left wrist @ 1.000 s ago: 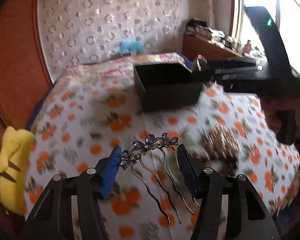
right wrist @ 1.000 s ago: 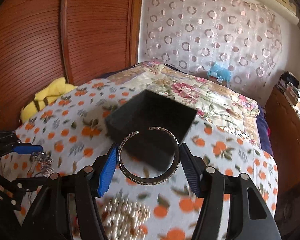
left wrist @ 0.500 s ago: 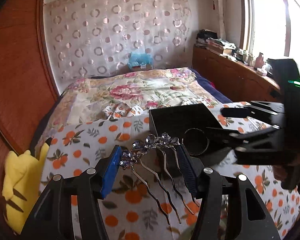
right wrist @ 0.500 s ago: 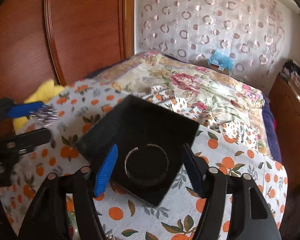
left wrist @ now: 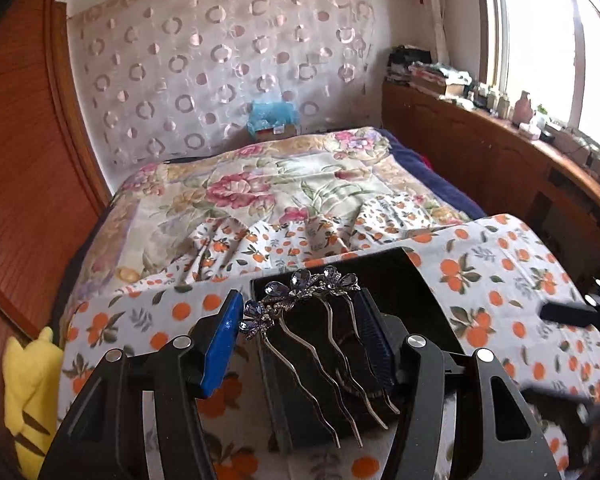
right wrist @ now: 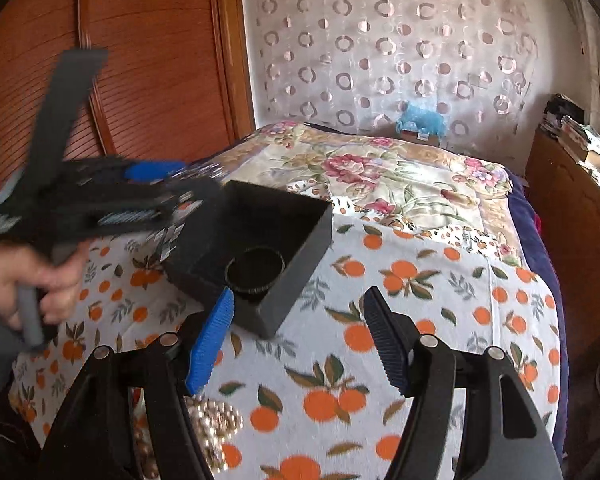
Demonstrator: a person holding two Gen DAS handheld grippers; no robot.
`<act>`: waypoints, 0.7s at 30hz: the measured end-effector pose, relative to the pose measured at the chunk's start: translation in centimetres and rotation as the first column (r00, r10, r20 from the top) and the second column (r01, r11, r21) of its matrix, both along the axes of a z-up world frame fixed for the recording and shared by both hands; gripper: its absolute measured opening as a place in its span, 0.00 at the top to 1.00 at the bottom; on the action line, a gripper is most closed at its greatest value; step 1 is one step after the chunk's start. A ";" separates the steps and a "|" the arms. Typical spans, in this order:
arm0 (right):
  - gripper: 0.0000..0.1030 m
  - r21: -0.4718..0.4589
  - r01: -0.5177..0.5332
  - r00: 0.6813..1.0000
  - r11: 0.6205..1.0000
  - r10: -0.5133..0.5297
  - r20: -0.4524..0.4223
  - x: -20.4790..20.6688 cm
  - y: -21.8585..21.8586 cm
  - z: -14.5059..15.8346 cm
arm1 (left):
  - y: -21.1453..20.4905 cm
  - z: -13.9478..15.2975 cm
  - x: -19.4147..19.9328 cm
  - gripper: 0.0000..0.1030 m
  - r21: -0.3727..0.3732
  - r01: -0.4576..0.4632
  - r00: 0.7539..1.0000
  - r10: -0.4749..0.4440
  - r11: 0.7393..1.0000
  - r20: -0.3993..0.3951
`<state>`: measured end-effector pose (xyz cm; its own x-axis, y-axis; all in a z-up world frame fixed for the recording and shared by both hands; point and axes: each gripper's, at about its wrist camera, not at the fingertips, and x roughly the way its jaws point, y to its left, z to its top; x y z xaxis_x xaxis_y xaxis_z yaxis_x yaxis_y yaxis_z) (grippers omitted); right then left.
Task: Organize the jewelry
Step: 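Carry the rhinestone hair comb into the black box and open the left tool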
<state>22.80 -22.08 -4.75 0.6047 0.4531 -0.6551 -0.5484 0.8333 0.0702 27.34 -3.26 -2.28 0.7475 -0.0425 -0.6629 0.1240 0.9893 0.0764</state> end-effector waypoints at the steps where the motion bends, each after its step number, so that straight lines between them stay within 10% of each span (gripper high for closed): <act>1: 0.32 0.005 -0.002 1.000 1.000 0.002 -0.002 -0.3 -0.2 -0.2 | -0.1 -0.3 0.5 0.46 0.003 -0.003 1.000 0.003 1.000 -0.005; 10: 0.32 0.023 0.011 1.000 1.000 -0.011 -0.004 -2.6 -1.5 -1.1 | -0.6 -0.7 0.9 0.35 -0.011 0.000 1.000 0.000 1.000 -0.008; 21: 0.44 0.017 -0.054 0.998 0.998 0.055 -0.031 -6.5 -0.6 -2.5 | 0.0 0.6 -7.5 0.30 -0.043 0.088 0.995 -0.086 0.995 0.041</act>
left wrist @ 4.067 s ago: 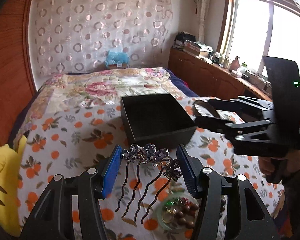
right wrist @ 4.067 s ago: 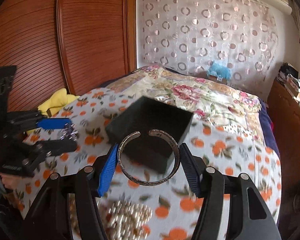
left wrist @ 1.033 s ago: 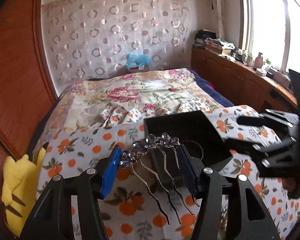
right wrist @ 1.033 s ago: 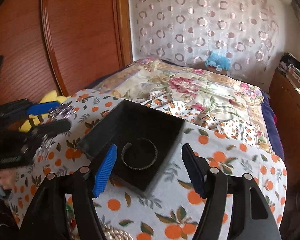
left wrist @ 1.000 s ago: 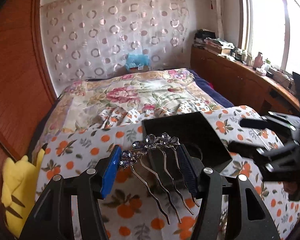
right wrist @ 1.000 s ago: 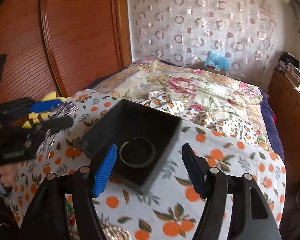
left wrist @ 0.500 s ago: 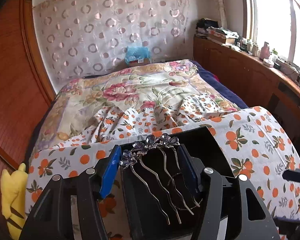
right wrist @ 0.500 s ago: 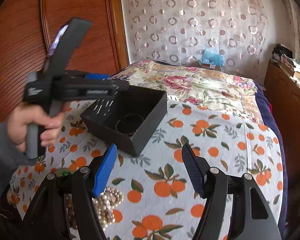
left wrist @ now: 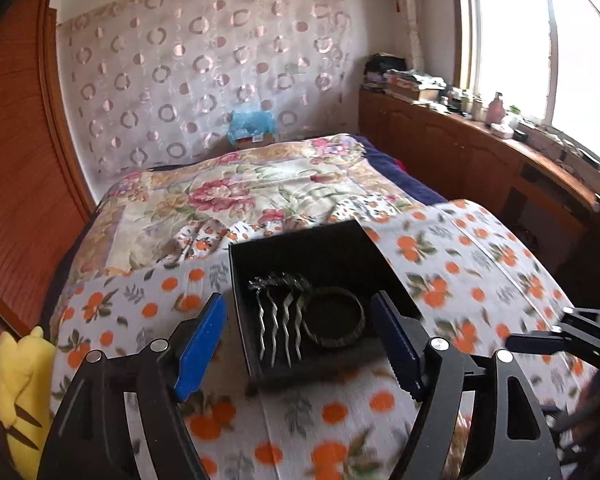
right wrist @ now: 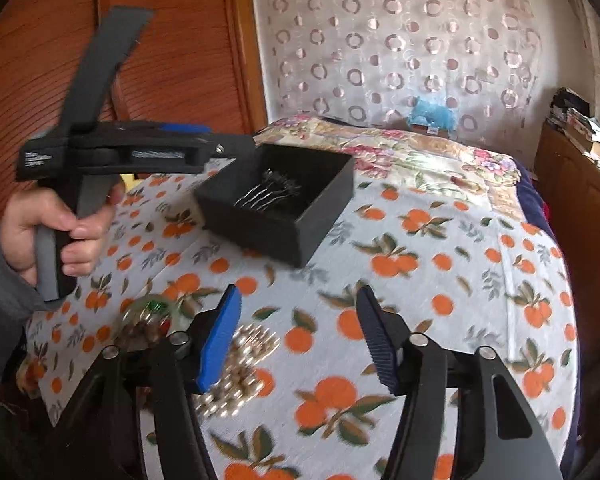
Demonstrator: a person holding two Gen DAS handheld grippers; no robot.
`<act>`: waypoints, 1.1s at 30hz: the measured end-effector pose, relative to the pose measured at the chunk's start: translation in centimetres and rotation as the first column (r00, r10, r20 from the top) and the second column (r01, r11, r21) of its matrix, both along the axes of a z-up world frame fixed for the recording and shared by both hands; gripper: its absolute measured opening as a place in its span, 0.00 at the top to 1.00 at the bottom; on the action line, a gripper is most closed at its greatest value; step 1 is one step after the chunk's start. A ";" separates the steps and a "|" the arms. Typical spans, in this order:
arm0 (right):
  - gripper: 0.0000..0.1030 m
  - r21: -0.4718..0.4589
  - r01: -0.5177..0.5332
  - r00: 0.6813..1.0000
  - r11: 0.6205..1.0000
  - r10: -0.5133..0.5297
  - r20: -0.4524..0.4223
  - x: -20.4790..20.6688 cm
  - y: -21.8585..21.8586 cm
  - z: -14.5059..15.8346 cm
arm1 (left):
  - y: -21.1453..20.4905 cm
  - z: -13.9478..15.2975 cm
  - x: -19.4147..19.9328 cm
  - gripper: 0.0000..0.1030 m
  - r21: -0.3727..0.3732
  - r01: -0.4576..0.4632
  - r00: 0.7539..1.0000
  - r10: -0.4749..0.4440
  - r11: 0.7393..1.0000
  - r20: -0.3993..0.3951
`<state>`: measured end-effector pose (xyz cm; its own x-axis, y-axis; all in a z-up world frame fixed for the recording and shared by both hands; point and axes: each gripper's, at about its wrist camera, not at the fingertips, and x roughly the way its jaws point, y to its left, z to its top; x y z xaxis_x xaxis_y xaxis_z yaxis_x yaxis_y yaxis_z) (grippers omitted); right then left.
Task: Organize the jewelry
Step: 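Carry the rhinestone hair comb into the black box and open the left tool, then grasp the pearl necklace with the right tool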
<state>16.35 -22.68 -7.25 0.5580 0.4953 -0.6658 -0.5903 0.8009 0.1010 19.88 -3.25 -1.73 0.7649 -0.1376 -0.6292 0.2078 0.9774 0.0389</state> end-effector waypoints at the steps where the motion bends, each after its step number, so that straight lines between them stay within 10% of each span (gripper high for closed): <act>1: 0.46 -0.005 -0.008 1.000 1.000 0.008 -0.007 -0.4 0.2 -0.3 | 0.1 -0.1 -0.7 0.30 -0.001 0.004 1.000 -0.004 1.000 0.000; 14: 0.55 -0.021 -0.058 0.992 0.998 0.056 -0.112 -1.9 1.3 -2.9 | 2.7 -2.3 -8.6 0.27 -0.068 0.048 0.998 -0.050 0.997 -0.034; 21: 0.77 -0.022 -0.076 0.986 0.997 0.072 -0.148 -1.7 1.6 -3.3 | 3.6 -3.3 -9.6 0.26 -0.087 0.042 0.997 -0.046 0.995 -0.054; 24: 0.91 -0.023 -0.083 0.987 0.996 0.079 -0.139 -2.1 1.6 -3.2 | 3.9 -3.6 -10.1 0.26 -0.089 0.033 0.998 -0.038 0.996 -0.059; 33: 0.93 0.007 -0.019 0.999 1.000 0.019 -0.040 -3.2 0.6 -0.4 | 4.3 -5.2 -11.5 0.25 -0.110 0.029 0.994 -0.041 0.993 -0.101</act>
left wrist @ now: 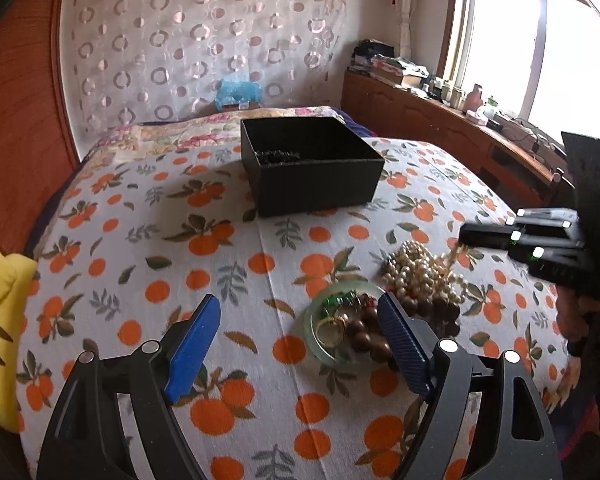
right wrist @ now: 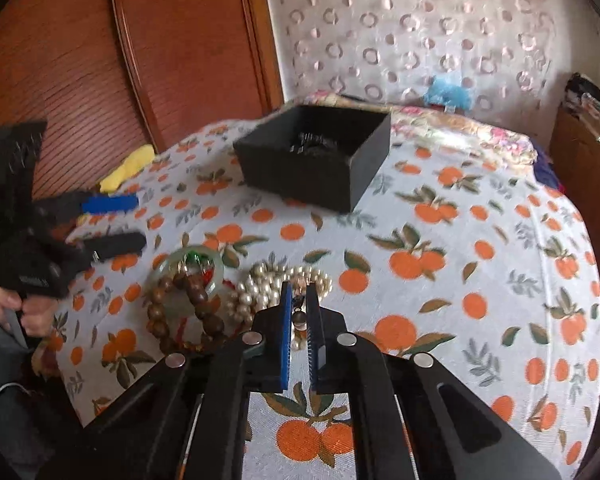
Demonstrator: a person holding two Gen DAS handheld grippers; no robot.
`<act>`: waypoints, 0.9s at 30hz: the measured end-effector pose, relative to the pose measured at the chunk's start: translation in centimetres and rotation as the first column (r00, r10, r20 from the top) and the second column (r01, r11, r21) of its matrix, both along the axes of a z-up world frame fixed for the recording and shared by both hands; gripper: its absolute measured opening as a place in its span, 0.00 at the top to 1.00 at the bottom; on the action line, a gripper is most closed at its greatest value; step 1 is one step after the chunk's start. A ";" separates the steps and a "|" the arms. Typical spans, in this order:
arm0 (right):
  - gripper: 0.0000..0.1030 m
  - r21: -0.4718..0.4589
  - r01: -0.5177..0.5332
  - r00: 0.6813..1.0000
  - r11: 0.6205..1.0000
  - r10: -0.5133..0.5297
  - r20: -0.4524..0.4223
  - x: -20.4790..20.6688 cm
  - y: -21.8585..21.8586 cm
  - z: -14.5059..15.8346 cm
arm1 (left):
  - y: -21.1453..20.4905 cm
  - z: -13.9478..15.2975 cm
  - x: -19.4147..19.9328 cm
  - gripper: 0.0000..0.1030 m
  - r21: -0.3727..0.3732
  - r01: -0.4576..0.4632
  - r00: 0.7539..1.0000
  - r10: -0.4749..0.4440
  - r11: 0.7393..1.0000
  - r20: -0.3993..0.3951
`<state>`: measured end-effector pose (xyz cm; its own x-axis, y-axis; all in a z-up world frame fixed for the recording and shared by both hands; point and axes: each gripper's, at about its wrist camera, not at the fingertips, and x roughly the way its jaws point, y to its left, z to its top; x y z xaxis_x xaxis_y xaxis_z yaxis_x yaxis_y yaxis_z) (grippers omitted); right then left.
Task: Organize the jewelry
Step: 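Grasp the pearl necklace with the right tool, then lift the pearl necklace with the right tool while the left tool grasps the wooden bead bracelet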
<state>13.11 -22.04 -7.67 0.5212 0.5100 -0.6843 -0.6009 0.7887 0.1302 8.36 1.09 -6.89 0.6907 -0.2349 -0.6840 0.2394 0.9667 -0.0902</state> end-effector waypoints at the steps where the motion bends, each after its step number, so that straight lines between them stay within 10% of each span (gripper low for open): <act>1: 0.93 0.006 0.005 1.000 1.000 -0.005 0.019 -0.2 -0.1 0.7 | -0.1 -0.1 -0.2 0.25 0.003 0.002 1.000 -0.002 1.000 -0.001; 15: 0.93 0.056 0.047 0.983 0.997 -0.056 0.172 -1.6 -1.8 6.7 | -2.8 -1.3 -1.4 0.27 0.000 0.055 0.997 -0.055 0.999 -0.049; 27: 0.92 0.059 0.068 0.970 0.996 -0.080 0.229 -2.4 -2.7 8.8 | -3.4 -2.4 -0.6 0.65 -0.081 0.054 0.989 -0.064 0.995 -0.131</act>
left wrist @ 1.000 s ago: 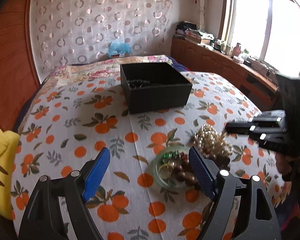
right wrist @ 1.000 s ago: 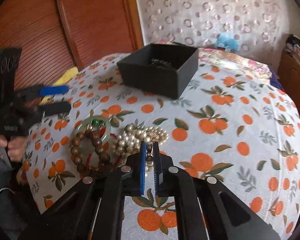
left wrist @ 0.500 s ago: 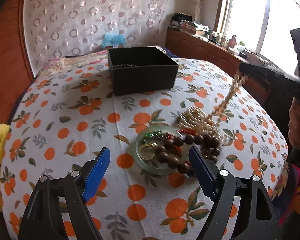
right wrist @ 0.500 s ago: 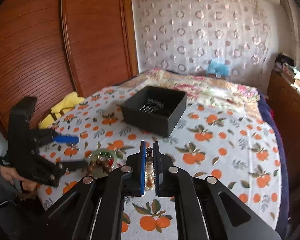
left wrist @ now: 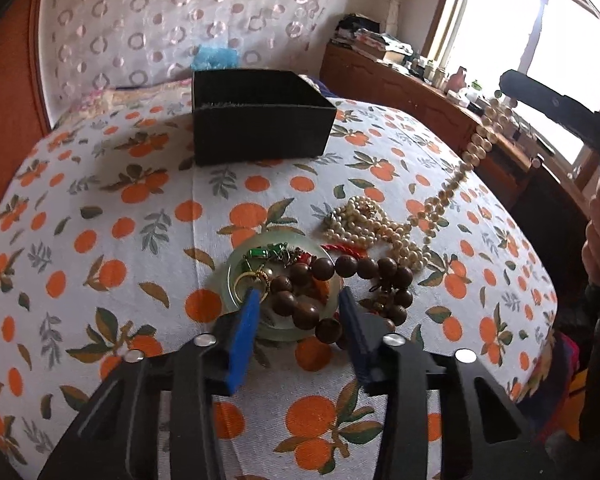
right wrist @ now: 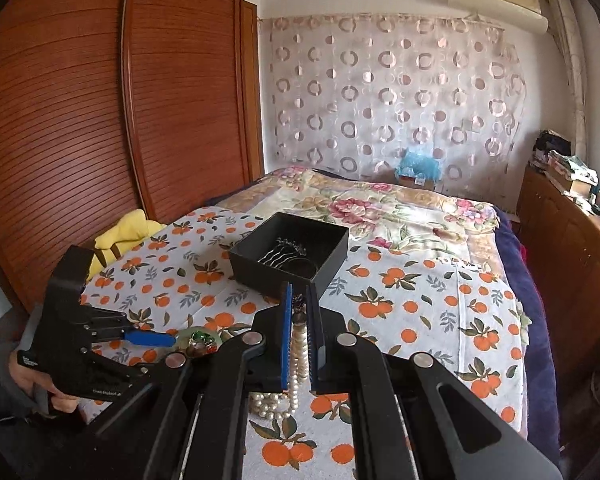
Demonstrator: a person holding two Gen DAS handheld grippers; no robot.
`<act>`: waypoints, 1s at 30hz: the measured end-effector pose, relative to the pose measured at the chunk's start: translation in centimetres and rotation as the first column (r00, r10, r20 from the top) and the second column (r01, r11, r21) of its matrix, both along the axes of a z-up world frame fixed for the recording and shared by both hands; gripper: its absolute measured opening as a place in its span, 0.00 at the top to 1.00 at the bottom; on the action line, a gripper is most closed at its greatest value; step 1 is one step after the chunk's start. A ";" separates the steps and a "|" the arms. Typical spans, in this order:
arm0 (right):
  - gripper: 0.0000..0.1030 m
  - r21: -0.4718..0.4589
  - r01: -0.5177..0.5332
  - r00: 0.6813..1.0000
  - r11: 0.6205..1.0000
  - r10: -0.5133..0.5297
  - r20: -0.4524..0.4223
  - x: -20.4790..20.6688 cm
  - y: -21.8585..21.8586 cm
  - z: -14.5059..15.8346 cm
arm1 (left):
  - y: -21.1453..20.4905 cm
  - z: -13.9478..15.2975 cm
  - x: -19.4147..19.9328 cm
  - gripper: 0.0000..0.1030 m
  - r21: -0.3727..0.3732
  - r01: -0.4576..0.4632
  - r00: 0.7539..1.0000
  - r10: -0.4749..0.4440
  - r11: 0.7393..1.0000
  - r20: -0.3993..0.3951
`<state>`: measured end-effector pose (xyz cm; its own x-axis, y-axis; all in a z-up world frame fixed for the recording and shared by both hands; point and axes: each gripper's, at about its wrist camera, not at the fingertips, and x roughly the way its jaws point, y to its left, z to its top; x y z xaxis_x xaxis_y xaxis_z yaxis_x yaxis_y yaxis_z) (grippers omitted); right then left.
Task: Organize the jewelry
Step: 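Lift the pearl necklace with the right tool while the left tool grasps the wooden bead bracelet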
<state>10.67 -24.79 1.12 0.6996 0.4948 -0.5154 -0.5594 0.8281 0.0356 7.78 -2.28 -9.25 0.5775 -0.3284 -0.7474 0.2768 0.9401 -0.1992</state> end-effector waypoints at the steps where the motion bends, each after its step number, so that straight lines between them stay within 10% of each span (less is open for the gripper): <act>1: 0.92 -0.001 -0.001 1.000 1.000 0.001 -0.002 -0.1 0.0 0.0 | -0.1 -0.1 0.0 0.66 0.009 0.000 1.000 0.000 1.000 0.002; 9: 0.92 -0.006 -0.010 1.000 1.000 0.010 -0.023 -0.3 0.4 -0.8 | -1.9 -0.2 -0.2 0.68 0.115 0.005 1.000 -0.007 0.993 0.015; 13: 0.92 -0.007 -0.015 1.000 1.000 0.015 -0.022 -0.4 0.8 -0.7 | -1.9 0.2 -0.4 0.88 0.087 0.011 1.000 -0.013 0.996 0.021; 30: 0.93 0.015 -0.040 0.995 0.999 0.038 0.088 0.0 1.6 5.2 | -1.4 8.6 -1.4 0.88 -0.014 0.040 0.972 -0.035 0.999 0.233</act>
<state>10.65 -23.18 6.32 0.7217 0.5306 -0.4444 -0.5927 0.8054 -0.0009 6.42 -3.64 -0.66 0.7216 -0.3655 -0.5880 0.3525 0.9249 -0.1424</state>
